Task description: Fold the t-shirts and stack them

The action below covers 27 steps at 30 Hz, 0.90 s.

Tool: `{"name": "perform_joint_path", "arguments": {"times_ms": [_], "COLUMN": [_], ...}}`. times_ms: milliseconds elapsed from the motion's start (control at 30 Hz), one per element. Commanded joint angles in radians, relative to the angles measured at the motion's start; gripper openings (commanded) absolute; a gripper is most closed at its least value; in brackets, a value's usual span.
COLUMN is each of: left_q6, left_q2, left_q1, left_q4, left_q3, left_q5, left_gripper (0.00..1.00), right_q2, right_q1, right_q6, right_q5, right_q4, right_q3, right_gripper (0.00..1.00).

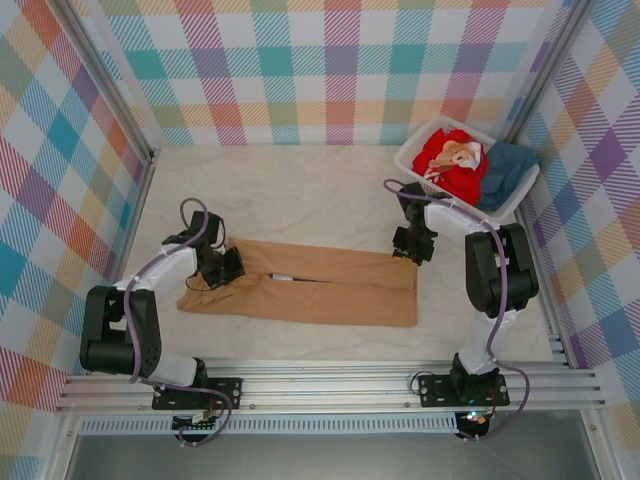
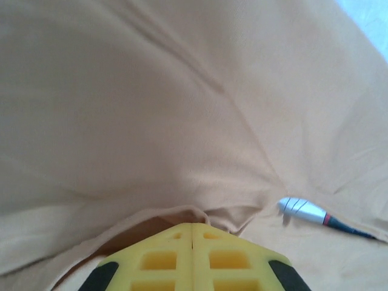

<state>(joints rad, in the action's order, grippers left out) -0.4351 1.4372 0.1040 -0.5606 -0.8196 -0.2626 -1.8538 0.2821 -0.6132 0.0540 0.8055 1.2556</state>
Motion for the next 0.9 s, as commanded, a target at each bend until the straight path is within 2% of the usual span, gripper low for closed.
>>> {"name": "perform_joint_path", "arguments": {"times_ms": [0,233,367,500,633,767,867], "left_q6": [-0.030,-0.093,-0.137,-0.152,-0.154,-0.181,-0.256], "left_q2": [-0.053,-0.138,-0.176,-0.176,-0.209,-0.282,-0.287], "left_q1": [0.020,0.079,0.085,0.088,0.093,0.092,0.082], "left_q4": [-0.055,-0.104,-0.088,-0.095,-0.118,-0.182,-0.216], "left_q3": [0.034,0.102,0.160,0.183,0.171,0.100,0.049], "left_q5": [-0.035,-0.057,-0.069,-0.083,-0.118,-0.075,0.016], "left_gripper": [0.04,0.02,0.02,0.18,0.30,0.33,0.28], "right_q2": [0.032,0.037,0.040,0.037,0.043,0.051,0.059], "right_q1": [0.006,0.006,0.008,0.008,0.008,0.009,0.011], "right_q6": [0.005,0.003,0.001,0.003,0.004,0.004,0.004], "right_q5": [-0.011,-0.012,-0.017,-0.018,-0.014,-0.011,-0.011], "right_q4": [0.011,0.007,-0.001,0.000,0.003,0.003,-0.004], "right_q3": [-0.013,-0.025,-0.036,-0.039,-0.039,-0.041,-0.048], "right_gripper": [0.30,0.29,0.29,0.29,0.29,0.29,0.29]}}
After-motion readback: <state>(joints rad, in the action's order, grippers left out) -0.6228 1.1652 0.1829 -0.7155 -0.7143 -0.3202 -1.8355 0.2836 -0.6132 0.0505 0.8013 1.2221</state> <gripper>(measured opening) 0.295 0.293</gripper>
